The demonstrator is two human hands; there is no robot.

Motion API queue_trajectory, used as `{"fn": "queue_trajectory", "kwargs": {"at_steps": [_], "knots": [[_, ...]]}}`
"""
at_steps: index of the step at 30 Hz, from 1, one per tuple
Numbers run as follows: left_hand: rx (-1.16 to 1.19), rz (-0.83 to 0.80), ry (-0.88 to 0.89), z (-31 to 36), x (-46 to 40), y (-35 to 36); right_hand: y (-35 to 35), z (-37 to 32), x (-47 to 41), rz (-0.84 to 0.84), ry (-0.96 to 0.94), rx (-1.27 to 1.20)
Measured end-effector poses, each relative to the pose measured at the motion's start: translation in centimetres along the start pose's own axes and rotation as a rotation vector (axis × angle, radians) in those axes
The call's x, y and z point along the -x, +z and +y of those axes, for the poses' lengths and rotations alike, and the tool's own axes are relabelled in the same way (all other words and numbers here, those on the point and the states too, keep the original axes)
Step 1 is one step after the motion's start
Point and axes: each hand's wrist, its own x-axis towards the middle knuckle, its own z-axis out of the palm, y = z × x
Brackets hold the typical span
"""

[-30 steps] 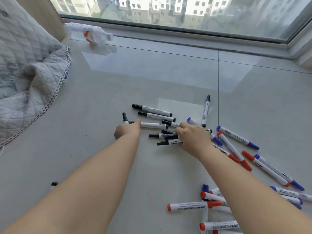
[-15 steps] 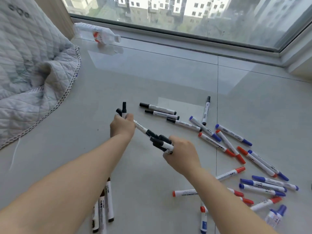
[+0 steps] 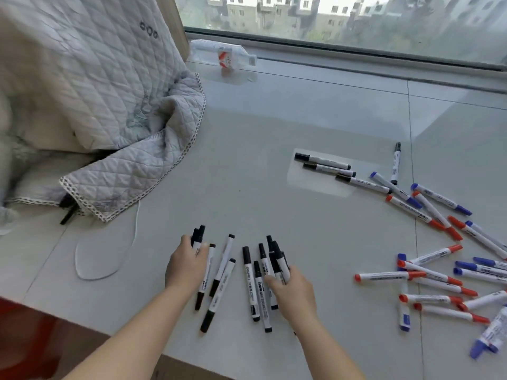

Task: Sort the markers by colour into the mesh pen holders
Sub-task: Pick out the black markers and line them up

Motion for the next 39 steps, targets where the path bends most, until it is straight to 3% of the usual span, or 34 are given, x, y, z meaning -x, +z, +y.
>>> {"fn": "queue_trajectory", "kwargs": {"at_steps": [7, 13, 19, 24, 29, 39], "knots": [[-0.068, -0.033, -0.028, -4.3, 0.6, 1.5, 3.0, 1.2, 0.9, 0.21, -0.014, 0.142], [-0.086, 0.052, 0.067, -4.7, 2.1, 2.8, 4.9, 1.6, 0.8, 0.301, -0.099, 0.174], [-0.248, 0.073, 0.191, -4.2, 3.1, 3.8, 6.4, 2.0, 0.7, 0.367, -0.132, 0.323], [-0.327, 0.083, 0.138, -4.0, 3.0, 4.7, 7.3, 2.1, 0.8, 0.44, -0.085, 0.463], [-0.341, 0.084, 0.139, -3.9, 2.9, 5.2, 8.2, 2.5, 0.9, 0.37, -0.112, 0.52], [-0.272, 0.032, 0.126, -3.0, 3.2, 4.5, 7.3, 2.4, 1.6, 0.307, -0.138, 0.401]]}}
